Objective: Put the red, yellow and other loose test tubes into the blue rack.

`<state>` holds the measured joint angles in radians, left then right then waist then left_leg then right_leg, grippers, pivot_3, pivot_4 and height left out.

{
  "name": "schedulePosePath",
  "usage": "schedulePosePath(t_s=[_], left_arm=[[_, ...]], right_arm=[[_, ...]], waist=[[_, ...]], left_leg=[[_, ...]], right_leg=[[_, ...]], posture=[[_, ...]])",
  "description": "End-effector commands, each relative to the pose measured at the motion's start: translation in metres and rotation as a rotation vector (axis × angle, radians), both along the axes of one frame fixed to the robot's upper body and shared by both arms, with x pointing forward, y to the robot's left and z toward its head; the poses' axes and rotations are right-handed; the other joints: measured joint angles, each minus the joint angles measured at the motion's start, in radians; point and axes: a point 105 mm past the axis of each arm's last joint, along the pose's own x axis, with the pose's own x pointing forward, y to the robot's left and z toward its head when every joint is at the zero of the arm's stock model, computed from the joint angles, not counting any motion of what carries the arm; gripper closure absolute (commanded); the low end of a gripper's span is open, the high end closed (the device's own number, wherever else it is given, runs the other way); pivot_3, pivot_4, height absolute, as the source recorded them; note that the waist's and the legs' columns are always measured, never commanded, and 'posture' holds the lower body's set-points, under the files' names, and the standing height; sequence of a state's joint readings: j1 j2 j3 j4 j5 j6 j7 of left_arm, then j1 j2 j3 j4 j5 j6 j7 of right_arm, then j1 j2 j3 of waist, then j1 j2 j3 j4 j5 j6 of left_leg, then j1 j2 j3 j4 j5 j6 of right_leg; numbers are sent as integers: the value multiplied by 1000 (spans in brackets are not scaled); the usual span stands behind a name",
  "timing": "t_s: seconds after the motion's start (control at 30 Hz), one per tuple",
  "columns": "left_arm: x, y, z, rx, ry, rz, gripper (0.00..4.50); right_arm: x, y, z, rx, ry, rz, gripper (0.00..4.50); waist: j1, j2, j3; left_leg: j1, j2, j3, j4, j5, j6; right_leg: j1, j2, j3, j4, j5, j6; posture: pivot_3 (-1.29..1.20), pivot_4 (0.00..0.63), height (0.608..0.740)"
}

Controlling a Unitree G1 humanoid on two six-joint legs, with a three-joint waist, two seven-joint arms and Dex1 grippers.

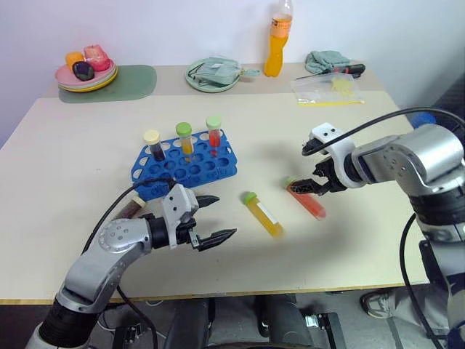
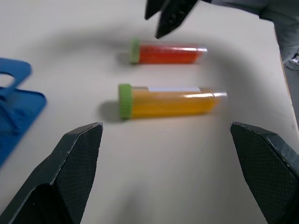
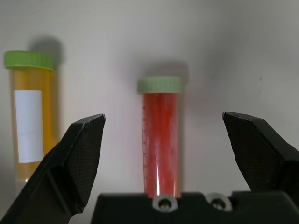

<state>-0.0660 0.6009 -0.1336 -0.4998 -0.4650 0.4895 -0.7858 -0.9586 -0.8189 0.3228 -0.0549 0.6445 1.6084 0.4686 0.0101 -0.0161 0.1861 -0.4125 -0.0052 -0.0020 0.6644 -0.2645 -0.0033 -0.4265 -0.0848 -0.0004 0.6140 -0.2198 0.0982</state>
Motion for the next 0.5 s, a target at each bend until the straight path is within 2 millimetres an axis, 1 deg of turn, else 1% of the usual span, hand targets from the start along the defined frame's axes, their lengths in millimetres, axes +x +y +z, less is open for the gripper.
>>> schedulePosePath(t_s=[0.03, 0.2, 0.37, 0.43, 0.5], left_arm=[[-8, -5, 9, -17, -54, -17, 0], [-10, -5, 9, -22, -55, -3, 0], [-10, -5, 8, -24, -57, 8, 0], [-11, -5, 7, -25, -58, 9, 0], [-12, -5, 6, -26, -57, 9, 0]], right_arm=[[3, 8, 2, 0, 27, 13, 37], [5, 9, -13, -40, 78, -11, 37], [9, 5, -19, -66, 88, -49, 37], [9, 5, -20, -73, 90, -56, 568], [9, 6, -22, -74, 94, -54, 1374]], waist=[[-2, 0, 0], [-3, 0, 0], [-3, 0, 0], [-3, 0, 0], [-4, 0, 0]], left_leg=[[0, 0, 0, 0, 0, 0], [0, 1, -1, 0, 0, 0], [0, 1, -1, 0, 0, 0], [0, 1, -1, 0, 0, 0], [0, 1, 0, 0, 0, 0]], right_leg=[[0, 0, 0, 0, 0, 0], [0, 2, 0, 1, 0, 0], [0, 2, 0, 1, 0, 0], [0, 2, 0, 1, 0, 0], [0, 2, 0, 1, 0, 0]], posture=[[0, 150, 740], [0, 150, 740], [0, 150, 740], [0, 150, 740], [0, 150, 740]])
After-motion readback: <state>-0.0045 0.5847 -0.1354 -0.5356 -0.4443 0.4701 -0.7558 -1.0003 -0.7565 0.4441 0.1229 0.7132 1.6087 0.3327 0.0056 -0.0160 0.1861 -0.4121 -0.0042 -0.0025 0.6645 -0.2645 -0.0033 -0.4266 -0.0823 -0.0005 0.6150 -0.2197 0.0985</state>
